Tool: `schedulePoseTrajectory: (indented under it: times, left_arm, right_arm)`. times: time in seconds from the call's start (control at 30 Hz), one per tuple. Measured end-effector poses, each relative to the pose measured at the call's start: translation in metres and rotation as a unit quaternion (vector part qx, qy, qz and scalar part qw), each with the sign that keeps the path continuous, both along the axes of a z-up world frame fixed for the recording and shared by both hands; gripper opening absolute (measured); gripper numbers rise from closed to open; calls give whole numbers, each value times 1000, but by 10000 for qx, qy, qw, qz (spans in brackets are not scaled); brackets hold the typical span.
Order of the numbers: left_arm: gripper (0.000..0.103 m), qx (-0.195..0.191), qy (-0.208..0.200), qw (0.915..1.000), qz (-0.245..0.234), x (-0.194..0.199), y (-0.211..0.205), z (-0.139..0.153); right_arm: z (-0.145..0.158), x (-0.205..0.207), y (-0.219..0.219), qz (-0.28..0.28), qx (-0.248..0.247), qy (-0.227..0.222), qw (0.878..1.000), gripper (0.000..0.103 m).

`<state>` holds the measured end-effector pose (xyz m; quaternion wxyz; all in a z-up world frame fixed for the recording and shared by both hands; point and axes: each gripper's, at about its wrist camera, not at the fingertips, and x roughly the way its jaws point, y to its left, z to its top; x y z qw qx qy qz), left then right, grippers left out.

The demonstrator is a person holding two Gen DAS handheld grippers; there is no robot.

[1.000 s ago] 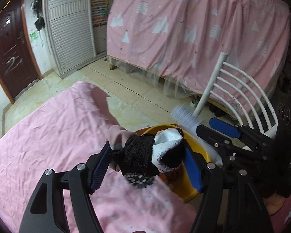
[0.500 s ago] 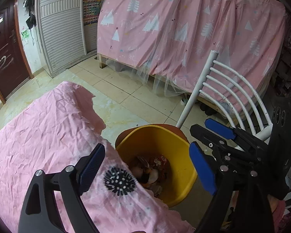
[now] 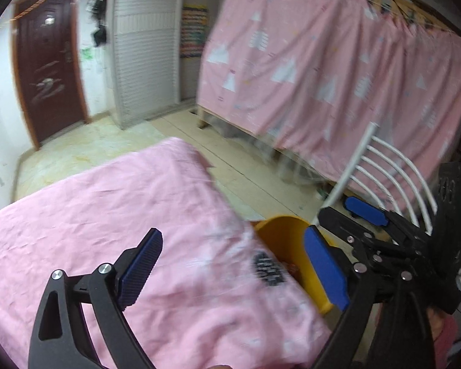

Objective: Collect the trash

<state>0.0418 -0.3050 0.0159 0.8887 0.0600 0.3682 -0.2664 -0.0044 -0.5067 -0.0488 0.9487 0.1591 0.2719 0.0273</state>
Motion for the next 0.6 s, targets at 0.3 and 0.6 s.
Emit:
schedulePoseTrajectory:
  times: [0.3,0.6]
  left_arm:
    - [85,-58,-513,9932,1039,-8,75,17]
    - [86,9,-770,9799,1843,-17,134,25]
  right_arm:
    - [12,18,67,704,-152,-125,9973,77]
    - [25,27,123,1250,-238,-269,9915,79]
